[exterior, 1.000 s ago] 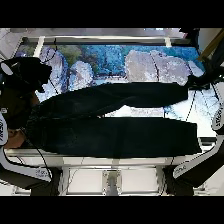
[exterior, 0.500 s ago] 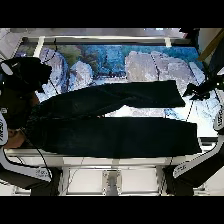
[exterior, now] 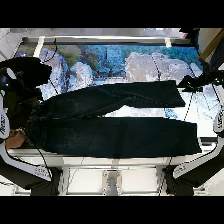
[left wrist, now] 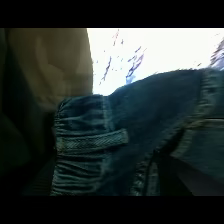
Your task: Fold the clothes and pants, and hang the long-sleeved shirts on hangers.
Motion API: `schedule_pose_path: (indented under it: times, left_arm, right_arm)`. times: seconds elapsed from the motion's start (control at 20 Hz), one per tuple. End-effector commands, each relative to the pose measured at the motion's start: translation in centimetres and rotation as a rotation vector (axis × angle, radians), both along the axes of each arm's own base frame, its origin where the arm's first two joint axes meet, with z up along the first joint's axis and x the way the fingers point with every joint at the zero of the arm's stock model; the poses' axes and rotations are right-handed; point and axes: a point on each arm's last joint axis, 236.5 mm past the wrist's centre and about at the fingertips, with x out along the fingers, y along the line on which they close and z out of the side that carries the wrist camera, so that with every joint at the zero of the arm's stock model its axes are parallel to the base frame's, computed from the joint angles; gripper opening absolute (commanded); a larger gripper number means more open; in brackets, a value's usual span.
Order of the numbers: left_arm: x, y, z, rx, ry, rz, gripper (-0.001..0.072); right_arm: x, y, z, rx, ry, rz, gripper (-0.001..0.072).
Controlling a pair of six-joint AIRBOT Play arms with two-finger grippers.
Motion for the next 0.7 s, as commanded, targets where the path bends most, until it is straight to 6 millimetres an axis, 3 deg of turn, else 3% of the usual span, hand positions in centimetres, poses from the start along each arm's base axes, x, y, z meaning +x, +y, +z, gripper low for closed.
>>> schedule_pose_path:
  times: [0.0, 0.25, 0.35, 0.4, 0.5, 0.55, 0.65]
  left_arm:
    - [0.1, 0.7, -1.9, -0.002, 0.02, -0.01, 0.0695]
    - [1.4, 1.1, -3.3, -0.005, 0.013, -0.008, 0.0694]
    - [2.0, -0.7, -4.0, -0.085, -0.001, -0.003, 0.0657]
    - [2.3, -1.8, -4.3, -0.132, -0.01, -0.014, 0.0549]
    - [3.3, -2.8, -4.6, -0.17, -0.043, -0.022, 0.0159]
    - [3.8, -2.8, -4.4, -0.161, -0.064, -0.029, 0.004]
    - [5.2, -2.3, -2.8, -0.137, -0.113, -0.036, 0.0039]
  right_arm:
    - [0.5, 1.1, 0.4, 0.009, -0.019, 0.019, 0.0485]
    - [0.7, 1.4, 0.1, -0.022, -0.019, 0.042, 0.0485]
    - [0.5, 0.9, -0.2, -0.046, -0.01, 0.042, 0.0485]
    - [0.6, 0.8, -0.3, -0.047, -0.012, 0.04, 0.0485]
    - [0.6, 0.9, -0.3, -0.046, -0.01, 0.041, 0.0485]
    - [0.4, 0.9, -0.3, -0.043, -0.004, 0.043, 0.0484]
    - [0.0, 0.9, -0.4, -0.044, 0.012, 0.051, 0.0483]
